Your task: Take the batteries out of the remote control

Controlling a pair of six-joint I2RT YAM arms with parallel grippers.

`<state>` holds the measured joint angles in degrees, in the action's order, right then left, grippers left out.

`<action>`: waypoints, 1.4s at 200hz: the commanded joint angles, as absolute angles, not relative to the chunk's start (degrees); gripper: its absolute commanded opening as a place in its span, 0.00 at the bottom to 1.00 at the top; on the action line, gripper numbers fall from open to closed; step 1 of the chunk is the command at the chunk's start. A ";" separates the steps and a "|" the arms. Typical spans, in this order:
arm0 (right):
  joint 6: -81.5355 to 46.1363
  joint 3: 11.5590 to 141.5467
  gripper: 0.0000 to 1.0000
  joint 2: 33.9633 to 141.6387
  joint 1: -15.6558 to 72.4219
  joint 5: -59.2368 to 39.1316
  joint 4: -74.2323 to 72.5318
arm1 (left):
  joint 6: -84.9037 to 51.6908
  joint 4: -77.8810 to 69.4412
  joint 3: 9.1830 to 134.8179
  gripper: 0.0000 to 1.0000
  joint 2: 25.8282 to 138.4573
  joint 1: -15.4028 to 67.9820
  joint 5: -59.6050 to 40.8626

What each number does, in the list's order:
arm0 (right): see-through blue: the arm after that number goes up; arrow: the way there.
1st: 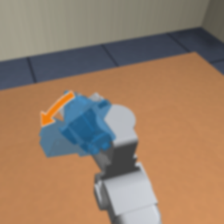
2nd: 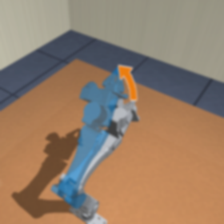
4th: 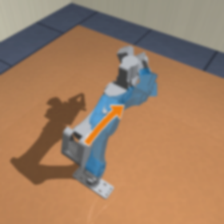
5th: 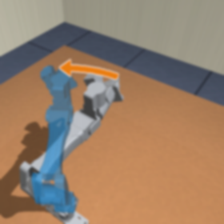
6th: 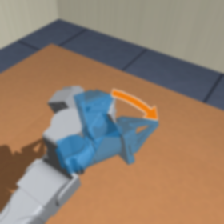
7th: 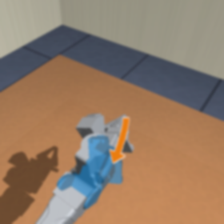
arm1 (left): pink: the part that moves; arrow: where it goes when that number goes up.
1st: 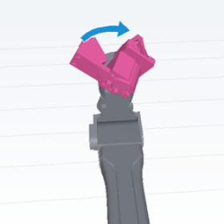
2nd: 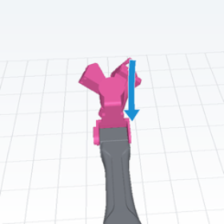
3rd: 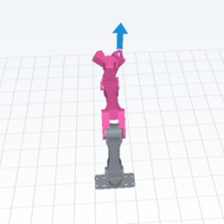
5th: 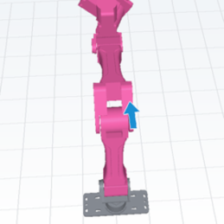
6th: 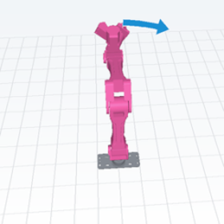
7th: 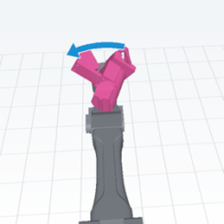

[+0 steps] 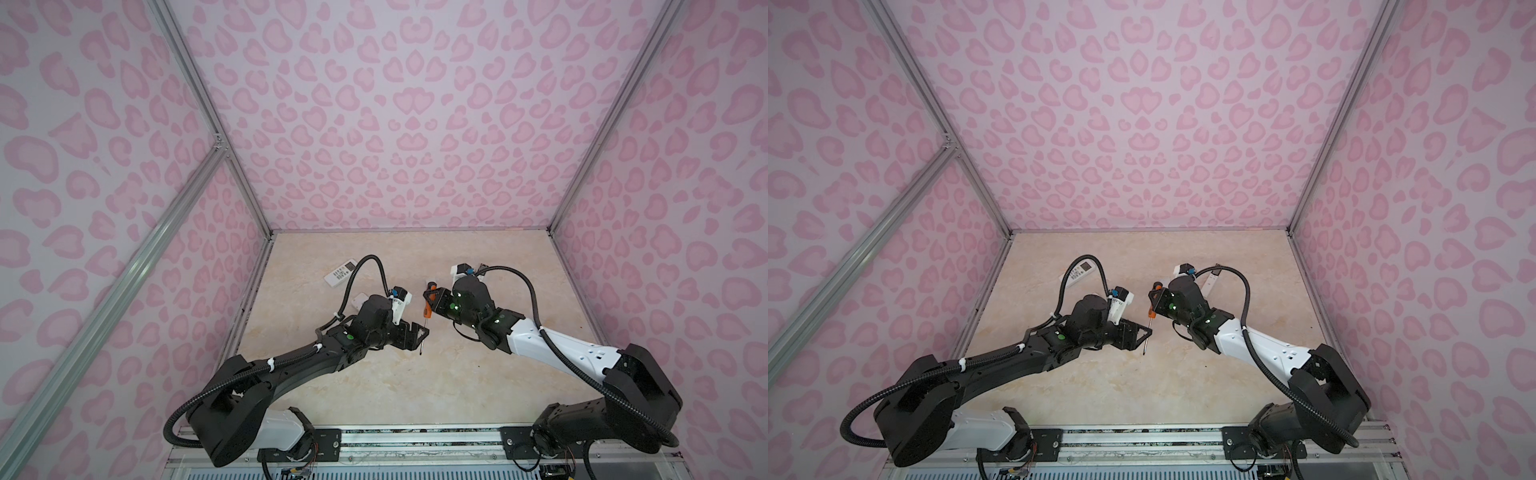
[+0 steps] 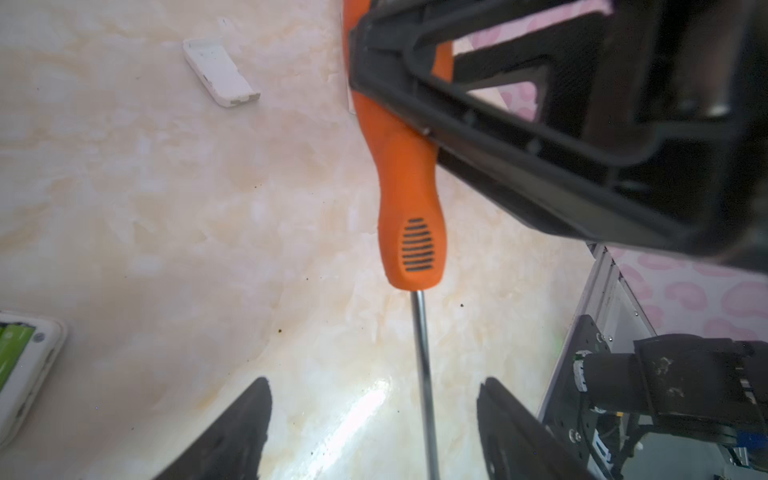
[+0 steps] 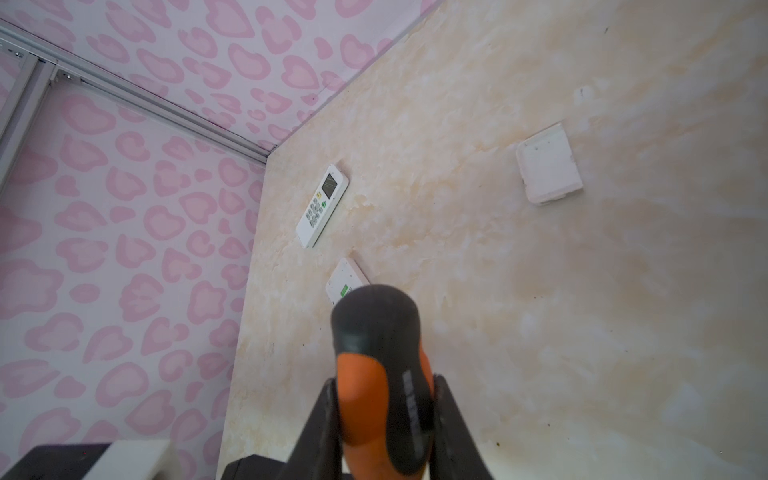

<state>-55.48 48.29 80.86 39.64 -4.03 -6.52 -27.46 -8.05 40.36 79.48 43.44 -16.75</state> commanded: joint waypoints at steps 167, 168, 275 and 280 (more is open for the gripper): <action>-53.43 47.70 0.13 79.69 34.19 -24.06 -10.34 | -15.32 -11.37 47.02 0.04 83.74 40.40 -30.28; -53.48 47.67 0.12 79.62 34.23 -23.98 -10.35 | -15.35 -11.31 47.02 0.04 83.71 40.42 -30.26; -43.95 46.07 0.00 75.08 39.88 -2.72 -9.48 | -21.47 -7.44 39.68 0.70 74.08 33.69 -21.81; -43.21 46.10 0.00 75.49 39.90 -1.79 -10.21 | -22.09 -7.34 39.10 0.70 73.80 32.78 -21.60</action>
<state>-48.16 45.67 74.52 39.48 -9.58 -8.82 -18.24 -5.82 41.93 76.12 35.99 -23.11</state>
